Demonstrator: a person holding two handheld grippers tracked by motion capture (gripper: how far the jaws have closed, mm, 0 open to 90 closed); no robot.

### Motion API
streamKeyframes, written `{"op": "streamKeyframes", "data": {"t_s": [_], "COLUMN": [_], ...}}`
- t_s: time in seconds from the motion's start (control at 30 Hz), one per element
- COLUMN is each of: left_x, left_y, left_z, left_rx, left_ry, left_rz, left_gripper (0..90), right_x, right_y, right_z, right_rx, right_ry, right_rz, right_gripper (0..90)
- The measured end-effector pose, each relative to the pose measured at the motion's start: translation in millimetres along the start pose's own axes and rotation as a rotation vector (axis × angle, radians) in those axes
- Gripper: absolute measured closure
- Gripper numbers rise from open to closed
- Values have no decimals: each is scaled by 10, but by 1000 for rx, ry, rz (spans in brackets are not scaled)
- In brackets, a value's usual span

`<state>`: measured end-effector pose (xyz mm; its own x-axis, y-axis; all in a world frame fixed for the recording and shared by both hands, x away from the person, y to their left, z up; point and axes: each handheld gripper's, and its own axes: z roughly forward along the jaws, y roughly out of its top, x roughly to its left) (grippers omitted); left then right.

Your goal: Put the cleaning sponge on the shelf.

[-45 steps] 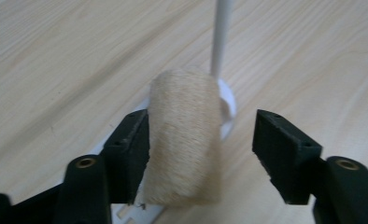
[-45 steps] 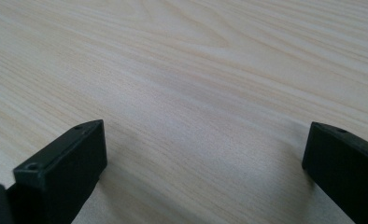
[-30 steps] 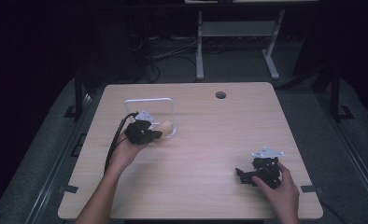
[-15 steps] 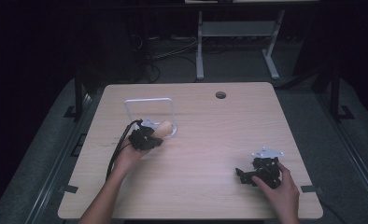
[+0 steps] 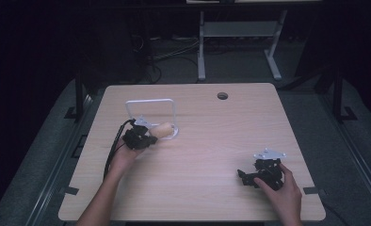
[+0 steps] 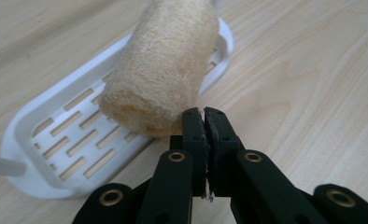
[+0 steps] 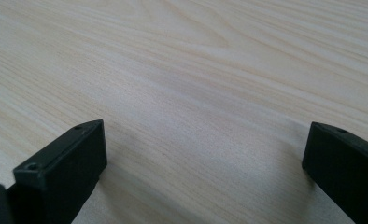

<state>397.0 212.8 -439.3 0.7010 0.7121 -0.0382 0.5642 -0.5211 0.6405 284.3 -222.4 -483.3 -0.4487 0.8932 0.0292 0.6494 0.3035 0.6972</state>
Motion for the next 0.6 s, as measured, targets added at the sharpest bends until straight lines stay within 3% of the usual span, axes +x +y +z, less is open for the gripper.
{"op": "streamKeyframes", "data": {"t_s": [0.6], "left_x": [230], "left_y": [-101], "left_z": [-37], "left_rx": [-37], "left_ry": [65], "left_rz": [-62], "left_gripper": [874], "right_x": [0], "right_y": [0], "right_z": [0], "right_rx": [0], "right_ry": [0], "right_rz": [0], "right_gripper": [0]}}
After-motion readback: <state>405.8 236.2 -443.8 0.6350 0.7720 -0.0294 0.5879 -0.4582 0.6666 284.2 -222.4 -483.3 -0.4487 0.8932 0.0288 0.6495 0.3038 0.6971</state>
